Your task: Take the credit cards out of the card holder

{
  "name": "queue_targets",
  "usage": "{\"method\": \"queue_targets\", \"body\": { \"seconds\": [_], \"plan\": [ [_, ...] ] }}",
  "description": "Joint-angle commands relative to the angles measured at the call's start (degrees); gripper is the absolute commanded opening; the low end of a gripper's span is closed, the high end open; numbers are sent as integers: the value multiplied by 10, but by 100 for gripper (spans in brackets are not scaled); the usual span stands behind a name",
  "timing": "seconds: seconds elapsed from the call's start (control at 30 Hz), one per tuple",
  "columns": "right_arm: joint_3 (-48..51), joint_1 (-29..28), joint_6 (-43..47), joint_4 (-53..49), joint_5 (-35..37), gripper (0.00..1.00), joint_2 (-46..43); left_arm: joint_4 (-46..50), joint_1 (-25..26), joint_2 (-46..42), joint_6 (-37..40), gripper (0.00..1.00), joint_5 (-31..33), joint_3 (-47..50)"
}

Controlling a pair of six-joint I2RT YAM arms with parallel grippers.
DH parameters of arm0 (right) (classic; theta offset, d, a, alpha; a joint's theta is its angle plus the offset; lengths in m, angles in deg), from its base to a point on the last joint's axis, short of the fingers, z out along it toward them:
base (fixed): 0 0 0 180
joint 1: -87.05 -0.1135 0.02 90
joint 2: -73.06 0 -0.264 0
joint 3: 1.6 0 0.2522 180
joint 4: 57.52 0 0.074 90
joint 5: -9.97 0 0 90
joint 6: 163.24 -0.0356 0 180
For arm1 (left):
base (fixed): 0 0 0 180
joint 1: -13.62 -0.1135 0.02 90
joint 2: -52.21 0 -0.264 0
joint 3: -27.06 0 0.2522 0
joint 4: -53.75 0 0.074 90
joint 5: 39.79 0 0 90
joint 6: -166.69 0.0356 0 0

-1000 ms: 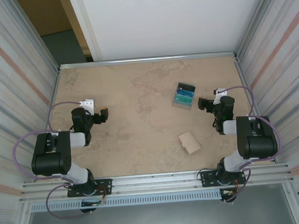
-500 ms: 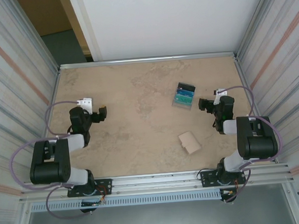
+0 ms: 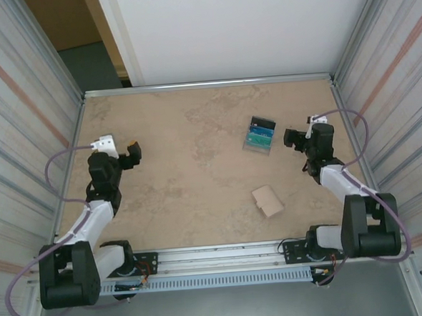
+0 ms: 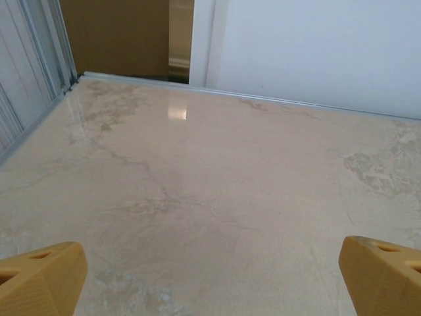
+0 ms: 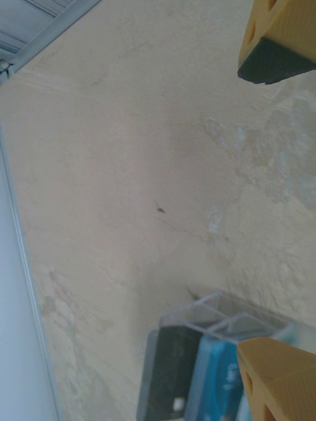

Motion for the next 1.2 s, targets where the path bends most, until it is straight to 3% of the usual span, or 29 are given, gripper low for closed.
{"method": "queue_targets", "body": {
  "seconds": [0.0,0.13,0.5,0.67,0.93,1.17],
  "plan": [
    [-17,-31,-42,-146,41,99,-46,70,4,-21,-64,99,-3,-28],
    [-27,-72,-90,-262,43,99,-98,98,17,-47,-81,99,-15,-27],
    [-85,-273,-250,-566,106,99,-194,131,105,-127,-118,99,37,2],
    [-118,-386,-335,-671,141,87,-163,131,106,-147,-131,99,46,-5],
    [-125,-528,-414,-694,174,84,-67,132,106,-142,-141,99,42,-12],
    [-149,-581,-418,-679,190,85,19,129,106,-123,-155,99,33,-18]
  ]
}}
